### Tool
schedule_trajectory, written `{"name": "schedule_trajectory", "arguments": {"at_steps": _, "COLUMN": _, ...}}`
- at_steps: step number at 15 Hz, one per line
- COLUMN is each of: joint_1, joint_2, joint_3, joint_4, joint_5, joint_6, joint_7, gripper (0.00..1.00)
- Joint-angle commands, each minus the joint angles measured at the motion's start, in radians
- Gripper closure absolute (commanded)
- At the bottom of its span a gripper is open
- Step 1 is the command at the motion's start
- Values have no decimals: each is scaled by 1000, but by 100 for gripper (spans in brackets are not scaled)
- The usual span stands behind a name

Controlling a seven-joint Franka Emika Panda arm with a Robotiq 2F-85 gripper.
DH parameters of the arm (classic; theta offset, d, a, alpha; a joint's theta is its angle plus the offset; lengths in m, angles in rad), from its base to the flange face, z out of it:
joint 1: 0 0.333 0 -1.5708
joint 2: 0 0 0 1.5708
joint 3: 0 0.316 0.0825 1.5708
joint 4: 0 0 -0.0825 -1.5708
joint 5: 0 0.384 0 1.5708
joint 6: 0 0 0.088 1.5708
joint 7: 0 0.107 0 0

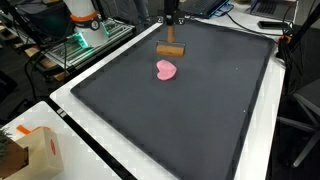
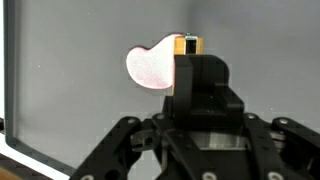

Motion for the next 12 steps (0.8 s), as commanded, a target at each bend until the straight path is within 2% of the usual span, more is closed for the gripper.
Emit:
{"name": "schedule_trajectory", "arguments": {"at_steps": 1, "joint_1": 16, "joint_2": -27, "joint_3": 15, "joint_4": -40, "joint_5": -54, "joint_6": 20, "joint_7": 73, "gripper": 76}}
{"name": "schedule_trajectory", "arguments": {"at_steps": 12, "joint_1": 35, "joint_2": 0, "joint_3": 35, "joint_4": -69, "joint_5": -62, "joint_6": 77, "joint_7": 129, "gripper": 76}}
